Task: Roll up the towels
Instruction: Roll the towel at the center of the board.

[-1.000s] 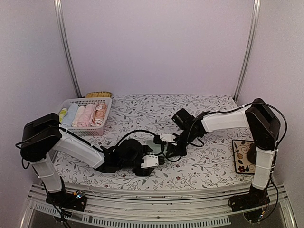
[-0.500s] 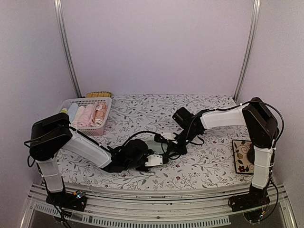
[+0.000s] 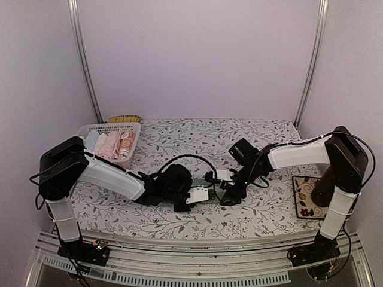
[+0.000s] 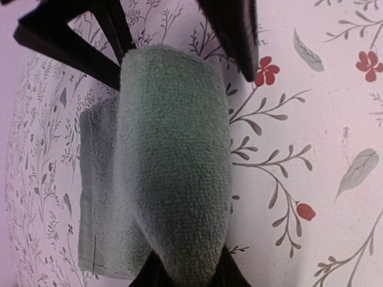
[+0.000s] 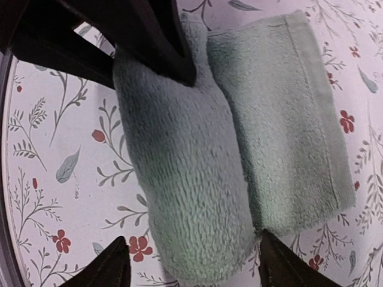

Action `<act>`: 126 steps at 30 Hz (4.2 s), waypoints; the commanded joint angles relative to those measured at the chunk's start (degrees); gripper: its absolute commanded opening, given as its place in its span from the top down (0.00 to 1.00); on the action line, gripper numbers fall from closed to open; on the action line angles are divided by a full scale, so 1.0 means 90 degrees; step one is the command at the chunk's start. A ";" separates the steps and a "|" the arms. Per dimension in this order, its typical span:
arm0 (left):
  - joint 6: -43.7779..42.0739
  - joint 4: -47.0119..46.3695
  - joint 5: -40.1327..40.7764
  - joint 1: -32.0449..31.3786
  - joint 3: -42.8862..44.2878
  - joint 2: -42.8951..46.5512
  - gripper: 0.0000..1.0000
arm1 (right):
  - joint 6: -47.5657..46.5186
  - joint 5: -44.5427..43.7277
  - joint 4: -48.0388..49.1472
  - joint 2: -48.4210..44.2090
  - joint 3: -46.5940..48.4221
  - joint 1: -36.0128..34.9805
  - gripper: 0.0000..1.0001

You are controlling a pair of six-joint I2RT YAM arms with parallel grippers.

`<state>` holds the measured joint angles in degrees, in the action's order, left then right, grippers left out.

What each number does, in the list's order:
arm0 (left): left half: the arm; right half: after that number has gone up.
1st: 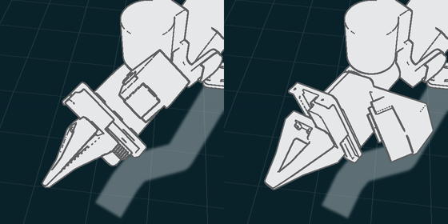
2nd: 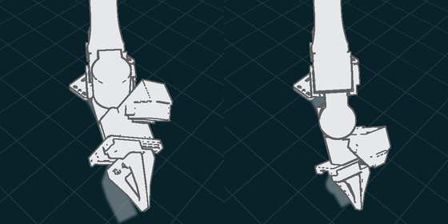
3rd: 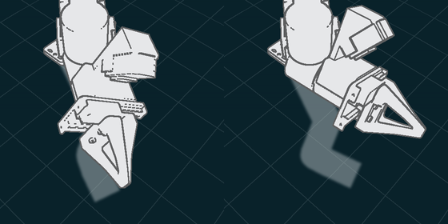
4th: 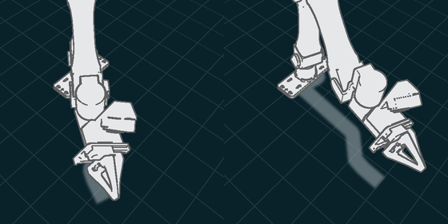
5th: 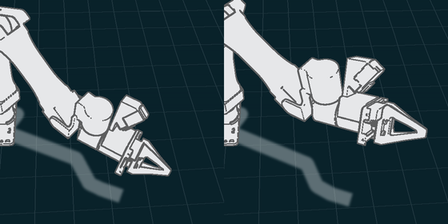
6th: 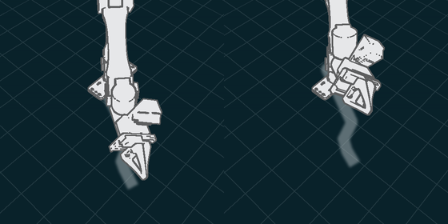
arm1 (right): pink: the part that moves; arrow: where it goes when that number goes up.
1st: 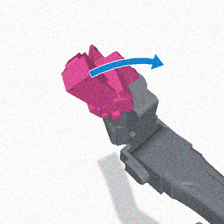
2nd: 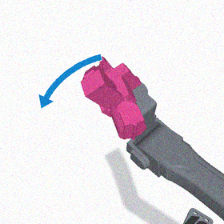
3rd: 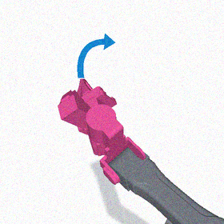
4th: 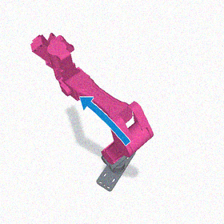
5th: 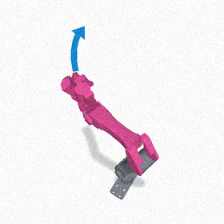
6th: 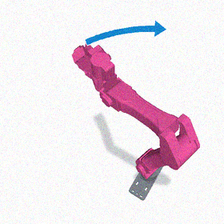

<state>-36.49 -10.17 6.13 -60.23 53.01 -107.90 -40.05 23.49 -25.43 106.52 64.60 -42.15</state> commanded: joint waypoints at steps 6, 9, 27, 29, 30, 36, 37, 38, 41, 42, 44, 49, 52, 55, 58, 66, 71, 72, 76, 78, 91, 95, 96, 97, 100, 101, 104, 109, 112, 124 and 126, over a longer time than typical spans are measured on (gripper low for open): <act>0.1003 0.2344 -0.2370 0.0845 0.1068 -0.0297 0.82 | 0.0448 -0.1993 0.1952 -0.1347 -0.1382 0.0053 0.18; 0.1218 0.3140 -0.3060 0.1089 0.1730 -0.0849 0.81 | 0.0188 -0.2246 0.2639 -0.1707 -0.1951 -0.0157 0.18; 0.1898 0.5202 -0.5360 0.1919 0.4168 -0.2589 0.73 | -0.1868 -0.3241 0.5303 -0.2142 -0.3446 -0.1360 0.23; 0.1948 0.5203 -0.5486 0.1968 0.4217 -0.2677 0.73 | -0.2021 -0.3383 0.5496 -0.1818 -0.3356 -0.1390 0.23; 0.1987 0.5208 -0.5503 0.1999 0.4249 -0.2722 0.73 | -0.2075 -0.3464 0.5573 -0.1670 -0.3305 -0.1414 0.23; 0.2053 0.5213 -0.5798 0.2109 0.4282 -0.2918 0.72 | -0.2462 -0.3596 0.5967 -0.0907 -0.2991 -0.1484 0.25; 0.2064 0.5213 -0.5822 0.2120 0.4284 -0.2939 0.72 | -0.2504 -0.3640 0.5994 -0.0788 -0.2918 -0.1487 0.26; 0.2055 0.5222 -0.5860 0.2131 0.4285 -0.2946 0.71 | -0.2532 -0.3686 0.6001 -0.0672 -0.2838 -0.1487 0.27; 0.2062 0.5212 -0.5998 0.2150 0.4278 -0.2963 0.70 | -0.2636 -0.3750 0.5999 -0.0337 -0.2587 -0.1498 0.32; 0.2071 0.5206 -0.6003 0.2151 0.4278 -0.2960 0.69 | -0.2678 -0.3765 0.6003 -0.0226 -0.2510 -0.1492 0.36; 0.2085 0.5203 -0.6033 0.2161 0.4285 -0.2970 0.67 | -0.2734 -0.3818 0.6000 -0.0036 -0.2386 -0.1490 0.45; 0.2086 0.5151 -0.6069 0.2199 0.4215 -0.2926 0.46 | -0.2812 -0.3784 0.5906 0.0135 -0.2301 -0.1491 0.82; 0.2178 0.4857 -0.5983 0.2228 0.3976 -0.2740 0.35 | -0.2747 -0.3618 0.5621 0.0063 -0.2285 -0.1482 0.93; 0.2325 0.4540 -0.5750 0.2231 0.3714 -0.2479 0.21 | -0.2644 -0.3438 0.5232 -0.0030 -0.2258 -0.1462 0.96; 0.2534 0.4297 -0.5405 0.2229 0.3418 -0.2123 0.04 | -0.2499 -0.3230 0.4822 -0.0155 -0.2205 -0.1418 0.96; 0.3175 0.3650 -0.4255 0.2234 0.2593 -0.0787 0.03 | -0.2275 -0.2471 0.3440 -0.0536 -0.1960 -0.1275 0.96; 0.3587 0.2957 -0.3206 0.2240 0.2013 0.0362 0.03 | -0.2088 -0.1997 0.2296 -0.0534 -0.1483 -0.1247 0.96; 0.3671 0.2721 -0.2869 0.2239 0.1855 0.0551 0.03 | -0.2060 -0.1956 0.2169 -0.0507 -0.1423 -0.1240 0.96; 0.3873 0.1814 -0.2011 0.2241 0.1116 0.1222 0.03 | -0.2005 -0.1889 0.1877 -0.0431 -0.1332 -0.1238 0.96; 0.3875 0.1493 -0.1967 0.2254 0.0832 0.1517 0.03 | -0.2059 -0.1793 0.1791 -0.0453 -0.1347 -0.1241 0.96; 0.5527 0.0740 -0.3326 0.2332 0.1035 0.0402 0.03 | -0.2360 -0.1543 0.1367 -0.0454 -0.1294 -0.1182 0.96; 0.6103 0.0814 -0.4404 0.2344 0.1518 -0.0297 0.03 | -0.2389 -0.1775 0.1461 -0.0461 -0.1352 -0.1190 0.96; 0.6138 0.0826 -0.4568 0.2346 0.1605 -0.0432 0.03 | -0.2402 -0.1822 0.1514 -0.0472 -0.1379 -0.1202 0.96; 0.6164 0.0803 -0.4681 0.2351 0.1647 -0.0462 0.03 | -0.2412 -0.1860 0.1561 -0.0490 -0.1406 -0.1201 0.96; 0.6244 0.0714 -0.5115 0.2379 0.1712 -0.0820 0.03 | -0.2513 -0.1900 0.1726 -0.0571 -0.1531 -0.1214 0.96; 0.6289 0.0687 -0.5267 0.2395 0.1724 -0.0894 0.03 | -0.2542 -0.1934 0.1792 -0.0594 -0.1577 -0.1214 0.96; 0.6463 0.0447 -0.5623 0.2458 0.1619 -0.1083 0.03 | -0.2607 -0.2073 0.1946 -0.0632 -0.1638 -0.1221 0.97; 0.6919 -0.0248 -0.6348 0.2517 0.1245 -0.1379 0.03 | -0.2654 -0.2121 0.2006 -0.0654 -0.1675 -0.1218 0.97; 0.7058 -0.0489 -0.6590 0.2515 0.1040 -0.1464 0.04 | -0.2683 -0.2173 0.2086 -0.0639 -0.1705 -0.1217 0.97; 0.7455 -0.1762 -0.7596 0.2501 0.0417 -0.1657 0.03 | -0.2864 -0.2031 0.2122 -0.0704 -0.1760 -0.1185 0.97; 0.7259 -0.1659 -0.7607 0.2461 0.0470 -0.1672 0.03 | -0.2878 -0.1906 0.2033 -0.0731 -0.1711 -0.1161 0.97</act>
<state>29.85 -24.88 -60.31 -37.98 57.76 -120.60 -65.30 5.10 -1.69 100.09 50.19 -53.17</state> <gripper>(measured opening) 0.966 0.133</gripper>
